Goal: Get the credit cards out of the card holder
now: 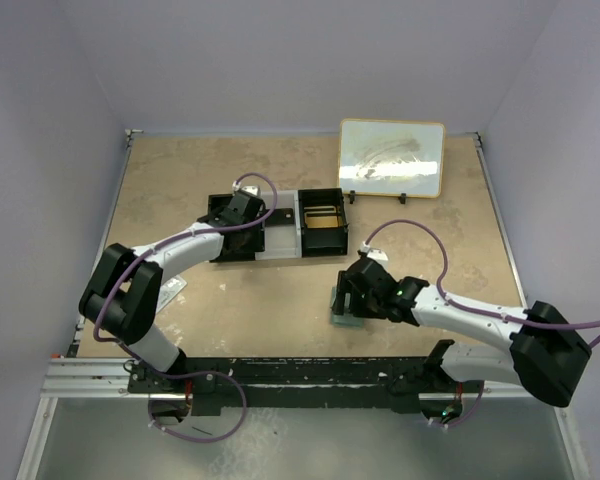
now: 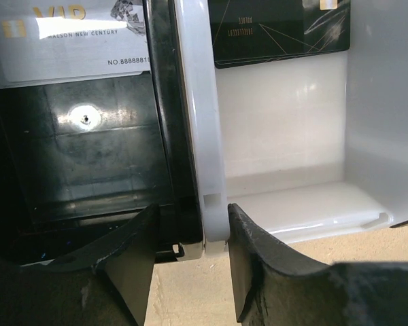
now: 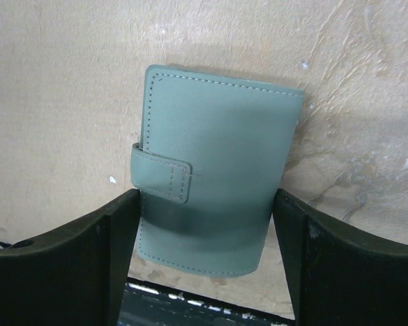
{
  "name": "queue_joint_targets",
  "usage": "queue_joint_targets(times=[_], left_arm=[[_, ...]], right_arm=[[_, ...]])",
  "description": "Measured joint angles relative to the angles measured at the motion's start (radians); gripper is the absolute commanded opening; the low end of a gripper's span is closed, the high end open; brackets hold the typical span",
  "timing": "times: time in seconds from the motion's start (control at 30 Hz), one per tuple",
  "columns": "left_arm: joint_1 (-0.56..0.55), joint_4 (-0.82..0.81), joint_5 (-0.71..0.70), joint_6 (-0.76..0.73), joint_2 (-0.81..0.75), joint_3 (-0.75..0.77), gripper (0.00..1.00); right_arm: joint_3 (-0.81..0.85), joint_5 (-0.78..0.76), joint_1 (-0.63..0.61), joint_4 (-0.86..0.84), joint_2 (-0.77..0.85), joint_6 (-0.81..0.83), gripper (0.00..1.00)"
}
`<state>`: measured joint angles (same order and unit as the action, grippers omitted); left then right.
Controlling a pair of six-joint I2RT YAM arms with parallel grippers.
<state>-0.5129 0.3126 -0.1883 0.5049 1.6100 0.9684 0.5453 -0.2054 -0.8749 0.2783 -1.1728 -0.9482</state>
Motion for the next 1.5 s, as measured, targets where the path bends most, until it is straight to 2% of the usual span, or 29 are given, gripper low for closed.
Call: queue_joint_targets(times=[0.17, 0.33, 0.4, 0.43, 0.57, 0.63, 0.8, 0.93, 1.1, 1.3, 1.5], left_arm=[[0.0, 0.028, -0.012, 0.0, -0.001, 0.01, 0.48], [0.0, 0.082, -0.038, 0.003, -0.026, 0.03, 0.57], [0.0, 0.11, -0.055, 0.009, -0.045, 0.046, 0.59], [0.0, 0.124, -0.063, 0.012, -0.06, 0.056, 0.6], [0.0, 0.15, -0.096, 0.037, -0.143, 0.076, 0.61], [0.0, 0.163, -0.109, 0.053, -0.201, 0.075, 0.61], [0.0, 0.174, -0.134, 0.091, -0.352, 0.045, 0.61], [0.0, 0.179, -0.134, 0.14, -0.46, -0.043, 0.61], [0.0, 0.203, -0.134, 0.196, -0.546, -0.146, 0.61], [0.0, 0.237, -0.135, 0.256, -0.663, -0.223, 0.61], [0.0, 0.269, -0.151, 0.281, -0.712, -0.231, 0.61]], right_arm=[[0.016, 0.035, 0.0, 0.013, -0.005, 0.038, 0.99], [0.164, 0.031, 0.0, 0.04, -0.016, 0.106, 0.99], [0.242, 0.012, 0.005, 0.047, -0.037, 0.132, 0.94], [0.288, 0.004, 0.008, 0.053, -0.053, 0.148, 0.88], [0.415, 0.002, 0.079, 0.037, -0.119, 0.211, 0.56], [0.449, 0.025, 0.145, 0.013, -0.154, 0.241, 0.44], [0.575, 0.029, 0.222, 0.007, -0.31, 0.303, 0.31], [0.697, 0.012, 0.222, 0.008, -0.475, 0.35, 0.29], [0.745, -0.003, 0.223, 0.014, -0.624, 0.389, 0.29], [0.801, -0.033, 0.233, 0.024, -0.742, 0.436, 0.29], [0.853, -0.056, 0.248, 0.008, -0.796, 0.473, 0.3]])
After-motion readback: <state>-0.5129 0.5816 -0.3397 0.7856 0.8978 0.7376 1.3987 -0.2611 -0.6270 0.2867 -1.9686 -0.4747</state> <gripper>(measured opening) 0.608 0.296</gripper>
